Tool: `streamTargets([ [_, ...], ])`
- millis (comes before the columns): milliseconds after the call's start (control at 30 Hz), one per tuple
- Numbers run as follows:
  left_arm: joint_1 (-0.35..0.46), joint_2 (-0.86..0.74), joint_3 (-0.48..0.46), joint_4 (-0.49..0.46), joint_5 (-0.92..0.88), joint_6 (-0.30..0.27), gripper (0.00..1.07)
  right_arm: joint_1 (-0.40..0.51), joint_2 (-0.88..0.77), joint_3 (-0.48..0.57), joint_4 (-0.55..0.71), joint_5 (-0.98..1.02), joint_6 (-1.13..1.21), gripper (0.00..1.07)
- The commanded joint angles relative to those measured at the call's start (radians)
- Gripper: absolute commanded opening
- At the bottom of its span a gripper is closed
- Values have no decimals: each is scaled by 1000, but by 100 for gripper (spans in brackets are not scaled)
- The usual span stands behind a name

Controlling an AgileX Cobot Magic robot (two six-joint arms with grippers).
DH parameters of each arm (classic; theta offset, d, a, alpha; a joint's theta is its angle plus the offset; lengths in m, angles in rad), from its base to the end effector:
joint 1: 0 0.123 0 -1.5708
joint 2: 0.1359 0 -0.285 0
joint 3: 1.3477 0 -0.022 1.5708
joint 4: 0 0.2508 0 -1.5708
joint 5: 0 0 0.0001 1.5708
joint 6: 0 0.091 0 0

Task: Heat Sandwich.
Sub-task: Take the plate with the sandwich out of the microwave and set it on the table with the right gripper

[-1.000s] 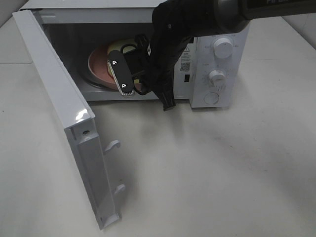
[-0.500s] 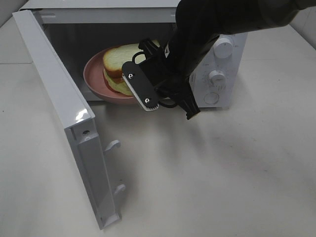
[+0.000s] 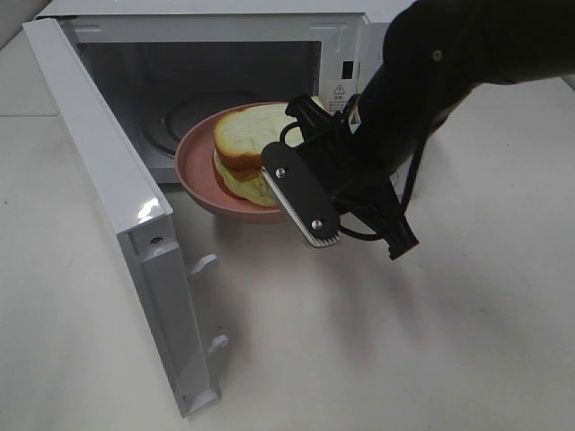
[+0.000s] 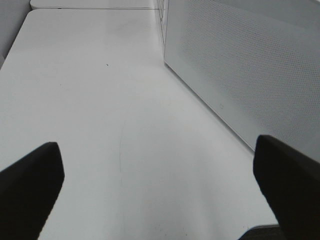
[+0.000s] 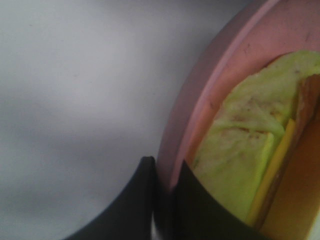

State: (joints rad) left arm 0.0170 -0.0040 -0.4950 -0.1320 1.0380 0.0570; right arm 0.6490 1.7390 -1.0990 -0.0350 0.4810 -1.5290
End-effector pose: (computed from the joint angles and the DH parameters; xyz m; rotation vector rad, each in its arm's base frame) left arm -0.0041 -0.0104 0.2783 0.0445 2.0169 -0.1104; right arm 0.2852 0.2145 0.2037 -2.3606 1.1947 -0.3396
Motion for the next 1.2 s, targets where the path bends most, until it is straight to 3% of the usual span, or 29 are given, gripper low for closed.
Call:
streamTargets([
  [33,4,-24,3,-5,-4,-3,98,-3,-50,40,0,-46,17,0],
  [433,4,-24,3,-5,-4,-3,98,-3,-251,262,-1,-67,54,0],
  [1200,4,-24,3,-5,-4,-3,98,-3,-642,553,-5,4,177,0],
])
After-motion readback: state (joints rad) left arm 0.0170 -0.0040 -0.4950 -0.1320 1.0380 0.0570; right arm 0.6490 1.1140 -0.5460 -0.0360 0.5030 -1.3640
